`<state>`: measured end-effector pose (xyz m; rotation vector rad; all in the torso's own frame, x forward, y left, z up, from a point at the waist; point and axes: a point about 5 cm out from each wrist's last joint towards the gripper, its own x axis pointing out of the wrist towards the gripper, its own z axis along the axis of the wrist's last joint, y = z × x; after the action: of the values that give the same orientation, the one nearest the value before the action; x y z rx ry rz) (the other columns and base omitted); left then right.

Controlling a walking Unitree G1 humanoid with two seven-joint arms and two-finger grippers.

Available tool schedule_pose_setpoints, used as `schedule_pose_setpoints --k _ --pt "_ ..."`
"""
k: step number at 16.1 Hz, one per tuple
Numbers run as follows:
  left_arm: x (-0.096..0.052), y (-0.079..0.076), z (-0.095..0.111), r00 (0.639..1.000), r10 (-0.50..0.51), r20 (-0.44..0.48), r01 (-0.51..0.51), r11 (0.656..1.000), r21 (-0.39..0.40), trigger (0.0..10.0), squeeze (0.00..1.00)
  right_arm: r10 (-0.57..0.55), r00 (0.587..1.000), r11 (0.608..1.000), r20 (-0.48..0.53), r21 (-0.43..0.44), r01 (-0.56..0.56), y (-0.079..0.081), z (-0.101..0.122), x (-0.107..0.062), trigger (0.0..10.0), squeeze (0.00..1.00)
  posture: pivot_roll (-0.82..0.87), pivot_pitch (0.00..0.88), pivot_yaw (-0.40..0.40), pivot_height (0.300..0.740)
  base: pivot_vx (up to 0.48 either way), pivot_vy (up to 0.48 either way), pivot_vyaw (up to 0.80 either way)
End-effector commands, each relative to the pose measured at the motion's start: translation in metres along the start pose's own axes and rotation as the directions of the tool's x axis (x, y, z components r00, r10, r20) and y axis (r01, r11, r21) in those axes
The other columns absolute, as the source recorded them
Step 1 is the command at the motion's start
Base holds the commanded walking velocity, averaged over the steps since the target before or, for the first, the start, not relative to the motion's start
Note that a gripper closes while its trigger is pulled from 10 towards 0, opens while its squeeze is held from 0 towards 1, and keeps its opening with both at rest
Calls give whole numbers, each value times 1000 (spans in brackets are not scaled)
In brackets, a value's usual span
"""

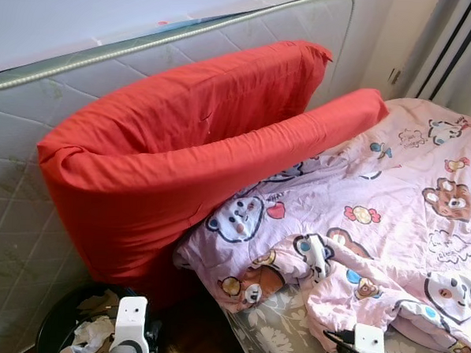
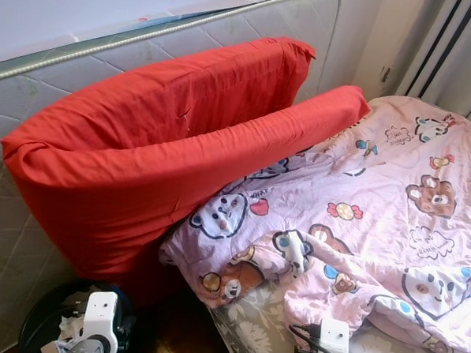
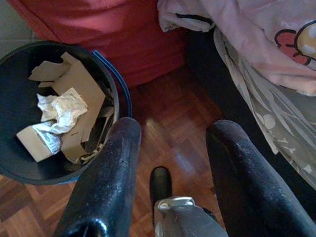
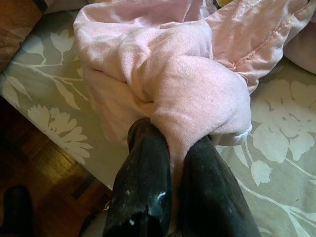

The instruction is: Clean up the room

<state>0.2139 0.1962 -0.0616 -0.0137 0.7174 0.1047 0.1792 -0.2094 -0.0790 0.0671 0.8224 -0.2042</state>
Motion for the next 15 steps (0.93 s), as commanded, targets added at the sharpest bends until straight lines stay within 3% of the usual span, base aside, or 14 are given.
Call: schedule_pose_setpoints --k 1,15 --pt "-1 4 -3 1000 9 -2 -9 1000 3 10000 0 -10 1000 1000 -14 9 11 -2 -3 -1 10000 0 60 91 -1 740 0 0 0" --pt "-2 3 -3 1000 6 -1 -6 1000 3 10000 0 -18 1000 1000 -17 -2 18 -2 -4 -1 10000 0 59 105 0 740 0 0 0"
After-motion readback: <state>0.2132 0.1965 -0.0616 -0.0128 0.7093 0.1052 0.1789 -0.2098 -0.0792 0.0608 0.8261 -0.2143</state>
